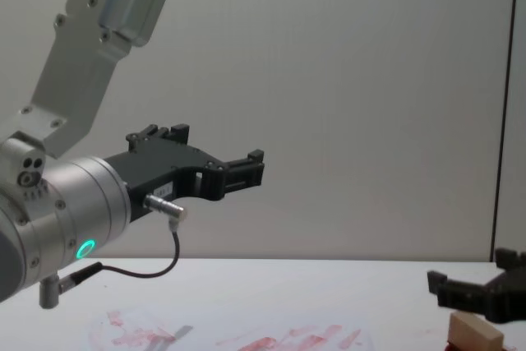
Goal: Use the one hand to pick up the stamp and affix it onto the A4 paper.
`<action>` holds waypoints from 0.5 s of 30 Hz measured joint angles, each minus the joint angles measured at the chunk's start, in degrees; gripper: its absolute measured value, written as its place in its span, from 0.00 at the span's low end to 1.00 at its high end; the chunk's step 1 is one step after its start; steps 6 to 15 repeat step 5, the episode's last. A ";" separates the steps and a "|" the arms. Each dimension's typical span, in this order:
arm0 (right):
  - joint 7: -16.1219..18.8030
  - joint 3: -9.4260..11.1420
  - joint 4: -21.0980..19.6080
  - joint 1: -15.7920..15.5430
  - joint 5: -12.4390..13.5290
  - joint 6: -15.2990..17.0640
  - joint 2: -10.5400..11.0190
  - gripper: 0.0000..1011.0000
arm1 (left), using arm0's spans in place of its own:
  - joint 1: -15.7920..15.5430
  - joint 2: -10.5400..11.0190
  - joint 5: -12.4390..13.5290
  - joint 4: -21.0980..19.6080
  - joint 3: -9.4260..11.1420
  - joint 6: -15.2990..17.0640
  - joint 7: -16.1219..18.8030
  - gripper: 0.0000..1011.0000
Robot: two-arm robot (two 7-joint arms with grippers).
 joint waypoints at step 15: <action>-0.10 0.14 -0.88 -0.09 0.38 -0.44 0.09 0.99 | 0.00 0.00 0.00 0.00 0.00 0.00 0.00 0.99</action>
